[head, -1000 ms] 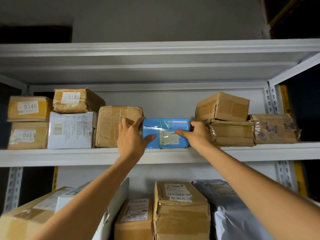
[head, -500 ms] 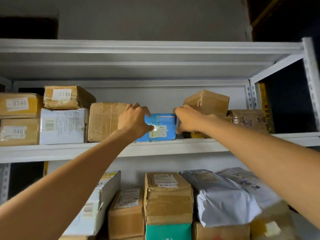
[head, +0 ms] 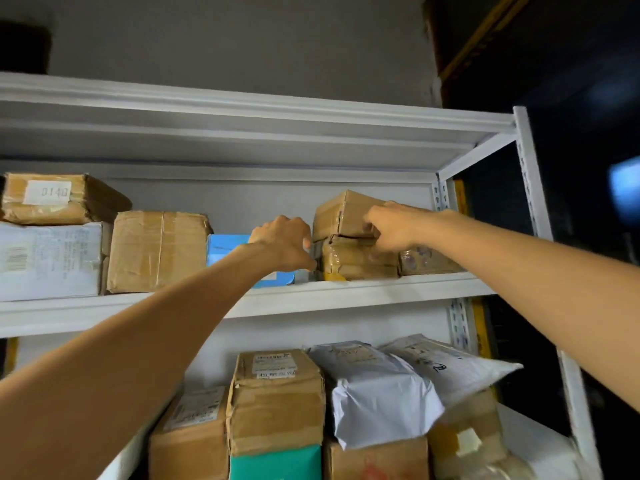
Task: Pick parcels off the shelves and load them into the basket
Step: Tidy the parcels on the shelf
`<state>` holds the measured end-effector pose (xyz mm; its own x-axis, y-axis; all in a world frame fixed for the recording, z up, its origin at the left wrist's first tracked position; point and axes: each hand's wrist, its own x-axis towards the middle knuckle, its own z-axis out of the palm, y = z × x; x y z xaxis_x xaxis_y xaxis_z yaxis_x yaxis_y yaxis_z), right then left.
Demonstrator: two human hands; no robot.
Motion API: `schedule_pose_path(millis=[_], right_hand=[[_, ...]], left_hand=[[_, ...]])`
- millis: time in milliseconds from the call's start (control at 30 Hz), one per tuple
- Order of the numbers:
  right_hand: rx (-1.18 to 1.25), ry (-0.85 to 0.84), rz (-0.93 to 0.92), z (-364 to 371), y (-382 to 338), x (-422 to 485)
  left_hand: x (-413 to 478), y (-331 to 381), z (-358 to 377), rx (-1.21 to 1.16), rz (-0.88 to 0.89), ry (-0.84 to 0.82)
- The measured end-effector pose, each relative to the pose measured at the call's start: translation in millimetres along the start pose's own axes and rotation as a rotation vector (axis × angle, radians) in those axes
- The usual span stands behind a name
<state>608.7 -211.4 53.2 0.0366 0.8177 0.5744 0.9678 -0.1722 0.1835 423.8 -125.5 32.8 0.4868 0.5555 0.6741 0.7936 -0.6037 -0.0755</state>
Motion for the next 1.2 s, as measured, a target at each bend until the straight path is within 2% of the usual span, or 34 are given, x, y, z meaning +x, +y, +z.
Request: schedule_pose_path(millis=[300, 400, 567, 767, 867, 1000, 1200], right_hand=[[0.071, -0.005, -0.043, 13, 64, 8], [0.133, 0.002, -0.065, 20, 86, 13], [0.252, 0.005, -0.081, 35, 94, 20], [0.616, 0.194, 0.042, 43, 91, 37], [0.746, 0.256, 0.124, 46, 88, 46], [0.886, 0.228, 0.228, 49, 86, 63], [1.027, 0.225, 0.259, 51, 77, 80]], left_hand=[[27, 46, -2, -0.062, -0.180, 0.042], [30, 64, 16, 0.019, -0.219, 0.078], [36, 56, 24, -0.025, -0.302, 0.115], [59, 62, 29, -0.096, -0.313, 0.215], [74, 64, 35, -0.196, -0.333, 0.225], [93, 72, 42, -0.427, -0.308, 0.192], [100, 68, 47, -0.770, -0.373, 0.240]])
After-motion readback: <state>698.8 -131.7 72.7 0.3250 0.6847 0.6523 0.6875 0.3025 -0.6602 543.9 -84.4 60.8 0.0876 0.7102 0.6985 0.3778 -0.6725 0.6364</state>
